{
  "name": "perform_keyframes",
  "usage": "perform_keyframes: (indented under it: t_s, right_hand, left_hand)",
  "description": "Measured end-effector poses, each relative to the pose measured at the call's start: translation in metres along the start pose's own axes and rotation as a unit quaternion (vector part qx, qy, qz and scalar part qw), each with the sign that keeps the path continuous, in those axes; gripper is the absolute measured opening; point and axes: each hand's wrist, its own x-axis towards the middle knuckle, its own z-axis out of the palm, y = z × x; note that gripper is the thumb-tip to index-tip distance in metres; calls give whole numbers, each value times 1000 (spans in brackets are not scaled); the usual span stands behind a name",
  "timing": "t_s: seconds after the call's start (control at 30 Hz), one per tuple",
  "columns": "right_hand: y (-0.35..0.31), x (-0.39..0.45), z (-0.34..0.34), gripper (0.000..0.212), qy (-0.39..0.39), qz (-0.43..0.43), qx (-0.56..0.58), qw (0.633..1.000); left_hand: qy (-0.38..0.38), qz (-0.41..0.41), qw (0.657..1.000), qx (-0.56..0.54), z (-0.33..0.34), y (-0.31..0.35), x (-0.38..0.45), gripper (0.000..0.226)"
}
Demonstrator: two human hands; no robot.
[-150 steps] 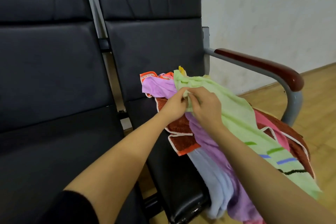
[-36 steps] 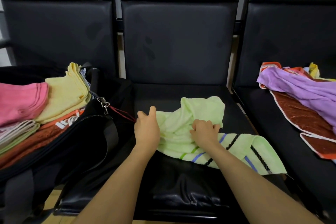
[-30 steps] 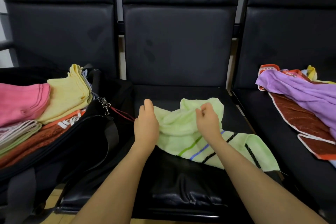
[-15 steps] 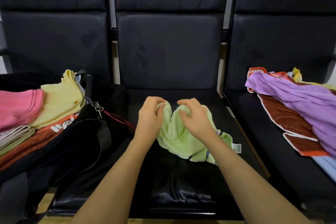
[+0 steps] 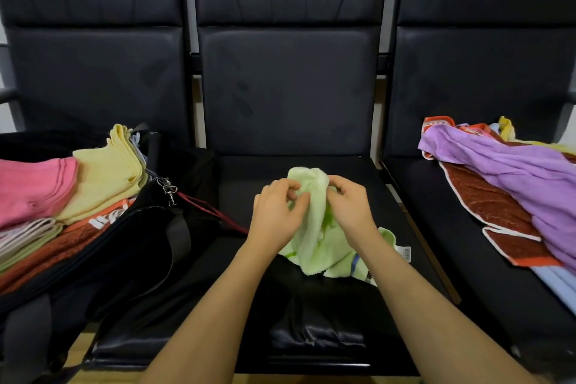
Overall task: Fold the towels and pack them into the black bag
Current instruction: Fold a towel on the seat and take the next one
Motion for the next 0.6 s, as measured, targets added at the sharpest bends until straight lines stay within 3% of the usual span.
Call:
perform_keyframes:
  t_s: [0.1, 0.2, 0.33, 0.4, 0.5, 0.6]
  right_hand:
    - [-3, -3, 0, 24, -41, 6, 7, 999]
    - [-5, -4, -4, 20, -44, 81, 59, 994]
    - [6, -1, -5, 23, -93, 8, -68, 993]
    - [11, 4, -5, 7, -45, -6, -141, 989]
    - [11, 6, -7, 14, 44, -21, -190, 981]
    - [13, 6, -6, 18, 82, -61, -260, 960]
  left_hand:
    - [-1, 5, 1000, -13, 2, 5, 2, 22]
    - [-6, -11, 1000, -20, 2, 2, 5, 14]
    - [-4, 0, 1000, -5, 2, 0, 5, 13]
    - [0, -21, 999, -29, -1, 0, 5, 13]
    - [11, -52, 999, -6, -7, 3, 7, 14]
    - [29, -59, 997, 45, -9, 7, 8, 15]
